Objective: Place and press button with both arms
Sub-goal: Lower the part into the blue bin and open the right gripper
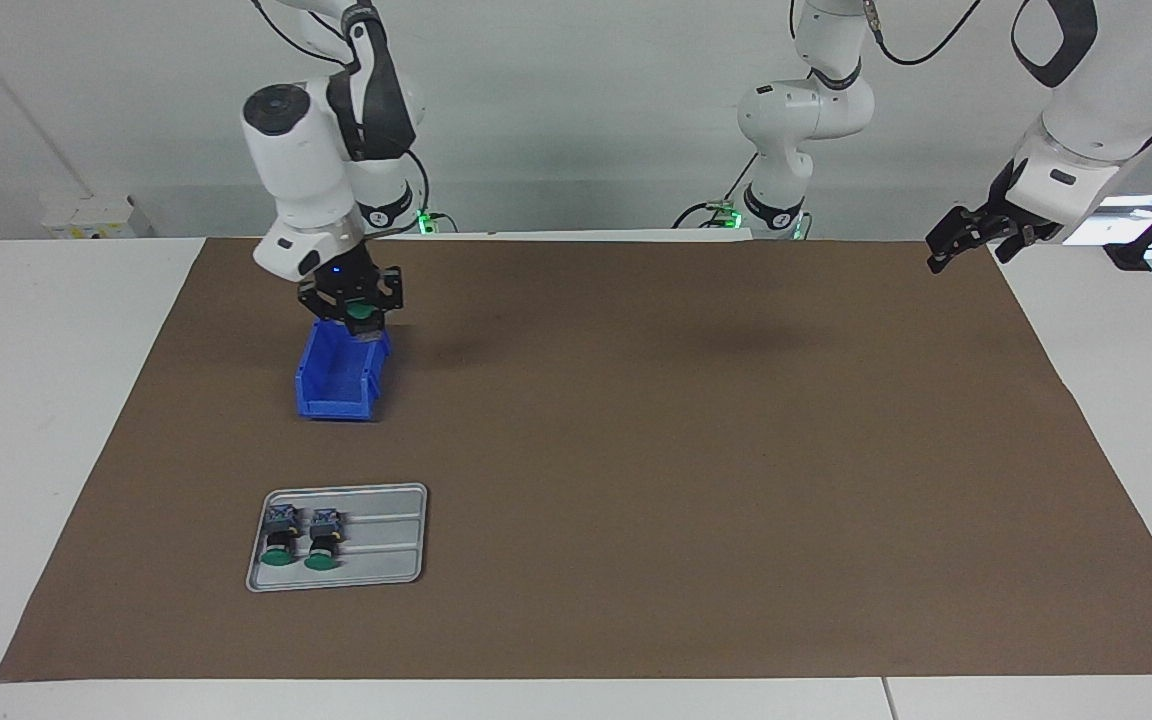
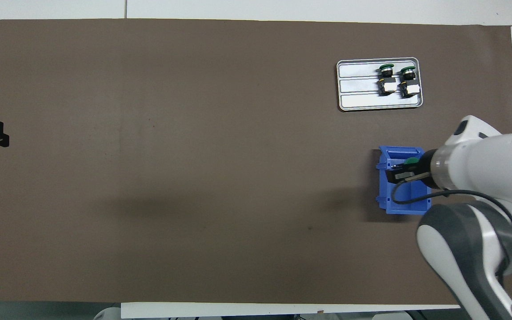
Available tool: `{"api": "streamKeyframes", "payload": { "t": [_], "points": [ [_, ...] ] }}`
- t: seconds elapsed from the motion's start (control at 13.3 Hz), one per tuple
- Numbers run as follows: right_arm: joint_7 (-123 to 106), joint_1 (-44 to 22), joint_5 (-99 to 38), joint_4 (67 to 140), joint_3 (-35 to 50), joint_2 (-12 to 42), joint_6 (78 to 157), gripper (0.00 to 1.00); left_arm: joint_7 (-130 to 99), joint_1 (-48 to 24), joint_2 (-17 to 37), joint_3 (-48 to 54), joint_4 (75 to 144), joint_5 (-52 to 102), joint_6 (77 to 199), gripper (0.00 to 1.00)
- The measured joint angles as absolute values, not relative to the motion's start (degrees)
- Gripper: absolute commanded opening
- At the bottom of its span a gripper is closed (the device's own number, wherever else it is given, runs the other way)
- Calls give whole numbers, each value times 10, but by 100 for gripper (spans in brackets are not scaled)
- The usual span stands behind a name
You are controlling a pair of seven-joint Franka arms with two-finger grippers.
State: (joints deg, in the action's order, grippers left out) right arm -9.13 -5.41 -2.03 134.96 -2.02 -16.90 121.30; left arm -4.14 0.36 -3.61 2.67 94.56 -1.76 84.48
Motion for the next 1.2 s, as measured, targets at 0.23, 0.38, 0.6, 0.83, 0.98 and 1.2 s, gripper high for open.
{"api": "streamKeyframes", "payload": {
  "t": [0.23, 0.38, 0.6, 0.83, 0.98, 1.2],
  "points": [
    [-108, -28, -23, 1360, -22, -165, 1215, 4, -41, 3, -36, 27, 946, -18, 845, 100],
    [-108, -27, -36, 1363, -20, -147, 1229, 4, -41, 3, -36, 27, 946, -18, 845, 100],
    [-108, -28, -50, 1365, -17, -110, 1260, 5, -41, 3, -36, 27, 946, -18, 845, 100],
    [-108, -28, -52, 1366, -17, -76, 1290, 5, -41, 5, -36, 25, 946, -18, 845, 100],
    [-109, -27, -52, 1367, -17, -56, 1304, 5, -41, 5, -36, 24, 946, -18, 845, 100],
    [-117, -26, -52, 1371, -18, -40, 1318, 12, -41, 5, -36, 24, 946, -18, 845, 100]
  ]
}}
